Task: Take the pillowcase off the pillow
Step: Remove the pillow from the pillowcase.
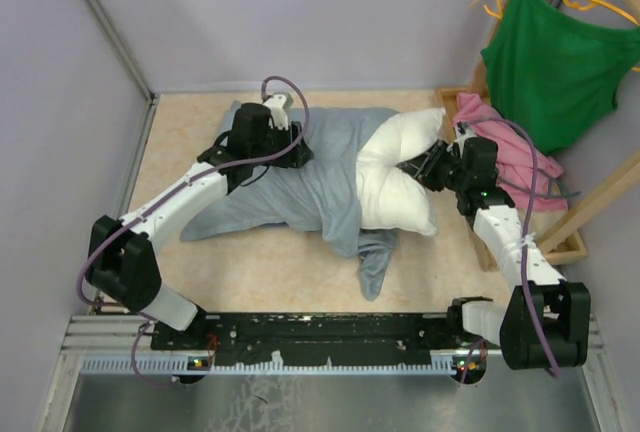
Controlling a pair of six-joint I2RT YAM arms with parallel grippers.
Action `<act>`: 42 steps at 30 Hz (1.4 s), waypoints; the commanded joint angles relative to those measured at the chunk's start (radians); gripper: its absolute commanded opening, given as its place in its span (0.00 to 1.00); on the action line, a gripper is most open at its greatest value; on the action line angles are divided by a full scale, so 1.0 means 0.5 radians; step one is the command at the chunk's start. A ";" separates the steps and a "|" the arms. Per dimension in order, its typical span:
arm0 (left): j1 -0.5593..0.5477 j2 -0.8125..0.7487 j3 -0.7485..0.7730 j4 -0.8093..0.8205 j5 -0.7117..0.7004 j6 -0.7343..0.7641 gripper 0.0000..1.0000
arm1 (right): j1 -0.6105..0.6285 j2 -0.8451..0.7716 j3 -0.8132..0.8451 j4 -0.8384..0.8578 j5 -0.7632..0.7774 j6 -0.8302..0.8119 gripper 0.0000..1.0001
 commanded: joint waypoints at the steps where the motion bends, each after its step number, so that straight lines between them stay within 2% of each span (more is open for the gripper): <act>1: 0.024 -0.008 -0.019 -0.260 -0.430 0.021 0.49 | -0.010 -0.025 0.148 0.139 0.043 -0.067 0.00; 5: 0.062 0.024 -0.054 -0.386 -0.666 0.044 0.07 | -0.016 -0.012 0.155 0.153 0.060 -0.066 0.00; 6: 0.090 0.038 -0.064 -0.432 -0.720 0.042 0.01 | -0.026 -0.008 0.159 0.152 0.060 -0.060 0.00; 10: 0.318 0.033 -0.077 -0.613 -0.868 0.006 0.00 | -0.094 -0.007 0.205 0.132 0.055 -0.042 0.00; 14: 0.659 -0.105 -0.100 -0.631 -0.756 -0.088 0.00 | -0.215 0.026 0.221 0.179 0.001 0.050 0.00; 18: 0.772 -0.200 -0.024 -0.616 -0.750 -0.076 0.00 | -0.220 0.100 0.228 0.179 0.020 0.104 0.00; 19: 0.769 -0.216 0.003 -0.606 -0.670 -0.003 0.01 | -0.210 0.133 0.226 0.185 0.020 0.108 0.00; 20: 0.766 -0.230 0.031 -0.592 -0.566 0.033 0.23 | -0.186 0.153 0.229 0.175 0.035 0.100 0.00; 21: 0.759 -0.251 0.048 -0.558 -0.443 0.044 0.68 | -0.149 0.170 0.236 0.157 0.061 0.081 0.00; 22: 0.722 -0.277 0.055 -0.500 -0.362 0.052 0.94 | -0.101 0.183 0.245 0.147 0.094 0.062 0.00; 23: 0.682 -0.306 0.055 -0.422 -0.320 0.060 0.99 | -0.044 0.196 0.255 0.136 0.133 0.041 0.00; 27: 0.613 -0.362 0.035 -0.097 -0.251 0.012 1.00 | 0.169 0.264 0.296 0.143 0.185 -0.033 0.00; 29: 0.607 -0.279 0.147 -0.036 -0.153 0.000 1.00 | 0.229 0.304 0.325 0.152 0.160 -0.066 0.00; 31: 0.547 -0.133 0.318 -0.041 -0.066 0.052 1.00 | 0.278 0.342 0.359 0.132 0.140 -0.107 0.00; 35: 0.222 0.202 0.675 -0.047 -0.265 0.297 1.00 | 0.324 0.369 0.362 0.131 0.109 -0.143 0.00; 37: 0.115 0.381 0.852 -0.070 -0.271 0.337 1.00 | 0.324 0.358 0.368 0.123 0.098 -0.139 0.00; 42: 0.049 0.745 1.116 -0.111 -0.096 0.419 0.98 | 0.325 0.313 0.371 0.095 0.076 -0.168 0.00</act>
